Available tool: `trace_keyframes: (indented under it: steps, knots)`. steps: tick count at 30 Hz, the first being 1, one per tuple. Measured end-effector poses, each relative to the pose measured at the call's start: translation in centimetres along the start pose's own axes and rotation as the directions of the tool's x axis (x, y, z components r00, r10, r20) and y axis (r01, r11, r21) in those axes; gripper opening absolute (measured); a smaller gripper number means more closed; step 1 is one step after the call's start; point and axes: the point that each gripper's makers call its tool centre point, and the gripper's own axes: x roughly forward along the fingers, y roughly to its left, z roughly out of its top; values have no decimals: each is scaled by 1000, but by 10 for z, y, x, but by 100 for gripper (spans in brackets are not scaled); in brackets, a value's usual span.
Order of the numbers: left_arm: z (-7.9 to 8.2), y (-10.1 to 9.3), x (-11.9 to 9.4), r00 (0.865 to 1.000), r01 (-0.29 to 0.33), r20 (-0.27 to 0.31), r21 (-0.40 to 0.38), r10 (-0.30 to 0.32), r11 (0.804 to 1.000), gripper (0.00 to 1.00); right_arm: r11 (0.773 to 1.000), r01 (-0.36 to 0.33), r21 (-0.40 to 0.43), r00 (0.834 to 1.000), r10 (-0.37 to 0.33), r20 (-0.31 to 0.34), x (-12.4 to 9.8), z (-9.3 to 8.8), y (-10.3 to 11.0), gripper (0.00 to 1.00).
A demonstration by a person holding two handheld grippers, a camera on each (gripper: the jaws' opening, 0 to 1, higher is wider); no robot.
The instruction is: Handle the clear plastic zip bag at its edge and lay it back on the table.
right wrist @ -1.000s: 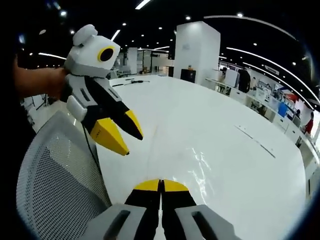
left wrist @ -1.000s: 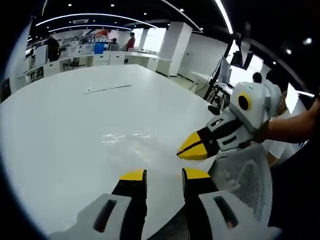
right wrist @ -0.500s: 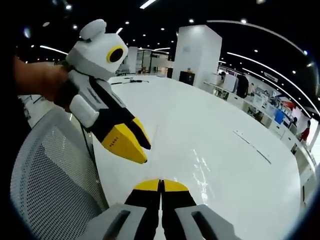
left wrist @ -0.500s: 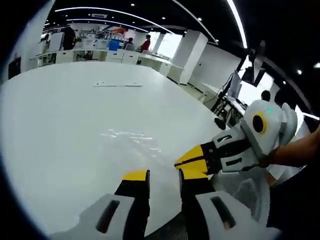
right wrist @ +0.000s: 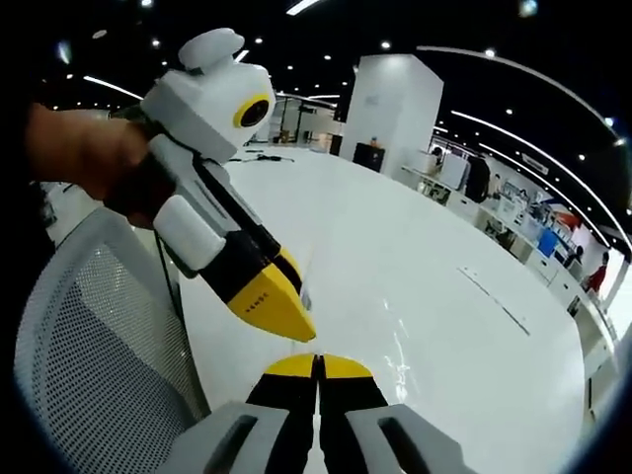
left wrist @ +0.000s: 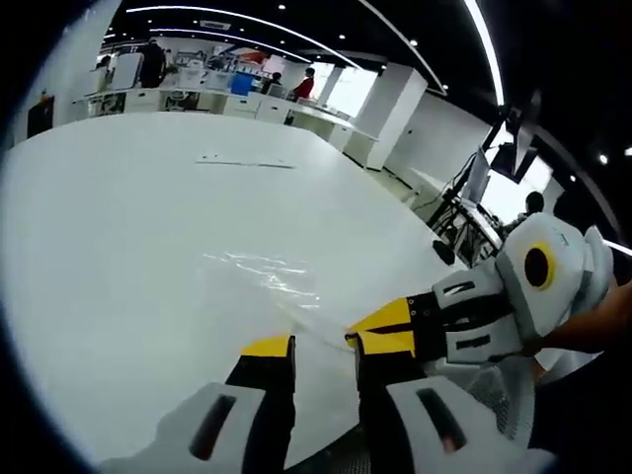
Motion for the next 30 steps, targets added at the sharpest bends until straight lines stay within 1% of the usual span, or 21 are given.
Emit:
trace_keyframes:
  steps: [4,10,15,20,26,30]
  knots:
    - [-2,-4,0,1000,0,-8,-6,0,1000,21,1000,3,11,1000,-3,15,-2,3,0,0]
    - [-5,-4,1,1000,-9,-16,-23,8,1000,19,1000,5,11,1000,-5,17,-3,3,1,0]
    - [-9,-4,0,999,-17,-33,-18,16,1000,17,1000,14,27,1000,-15,26,-4,4,-2,0]
    - [-15,4,1,998,-39,-47,-32,37,999,9,999,15,35,999,-17,35,-4,8,-3,0]
    - [-24,14,4,995,-59,-81,-40,55,997,0,999,36,41,998,-38,50,-6,13,-7,0]
    - [-27,17,5,994,-65,-96,-48,60,997,0,998,46,42,997,-48,57,-7,17,-9,0]
